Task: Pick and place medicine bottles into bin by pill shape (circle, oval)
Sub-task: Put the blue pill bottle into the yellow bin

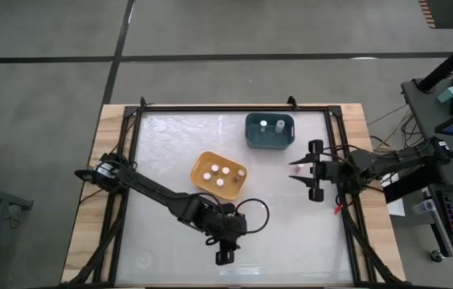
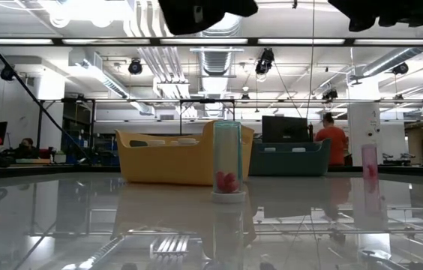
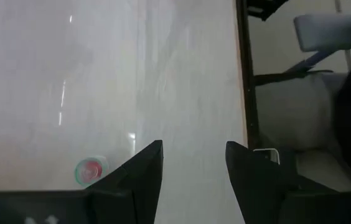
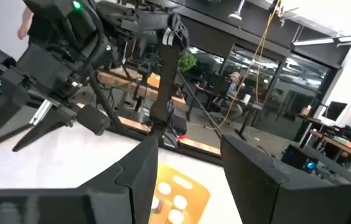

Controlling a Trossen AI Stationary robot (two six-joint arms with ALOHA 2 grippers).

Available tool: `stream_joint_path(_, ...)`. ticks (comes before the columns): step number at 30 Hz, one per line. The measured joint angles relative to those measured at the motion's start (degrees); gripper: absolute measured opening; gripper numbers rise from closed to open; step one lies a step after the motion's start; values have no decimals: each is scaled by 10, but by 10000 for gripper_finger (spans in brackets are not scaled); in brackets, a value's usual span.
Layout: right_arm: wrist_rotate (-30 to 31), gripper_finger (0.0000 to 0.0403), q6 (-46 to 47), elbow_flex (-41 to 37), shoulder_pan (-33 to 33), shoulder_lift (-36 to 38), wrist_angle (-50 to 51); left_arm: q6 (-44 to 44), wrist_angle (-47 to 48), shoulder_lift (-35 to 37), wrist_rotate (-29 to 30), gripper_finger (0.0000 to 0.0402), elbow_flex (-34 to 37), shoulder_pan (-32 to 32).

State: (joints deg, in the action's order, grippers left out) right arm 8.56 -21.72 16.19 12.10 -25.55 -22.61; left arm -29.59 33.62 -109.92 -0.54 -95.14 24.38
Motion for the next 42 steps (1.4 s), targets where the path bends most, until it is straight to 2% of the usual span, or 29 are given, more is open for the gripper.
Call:
stream_joint_path(10, 0, 166, -9, 1, 0, 0, -3, -29, -2, -1, -1, 160, 3, 4)
stream_joint_path(16, 0, 166, -10, 1, 0, 0, -3, -156, -25, -1, -39, 178, 3, 17)
stream_joint_path(19, 0, 166, -15, 1, 0, 0, -2, -177, -20, -1, -35, 202, 6, 34)
stream_joint_path(24, 0, 166, -16, 1, 0, 0, -3, -157, -5, -1, 38, 235, 26, 42)
stream_joint_path(31, 0, 166, -19, 3, 0, 0, -4, -56, -6, 0, 132, 239, 28, 40)
stream_joint_path(38, 0, 166, -19, 3, 0, 0, -4, -26, -6, -6, 172, 239, 34, 39)
stream_joint_path(42, 1, 166, -19, 3, 0, 0, -4, -15, -22, -27, 168, 239, 34, 39)
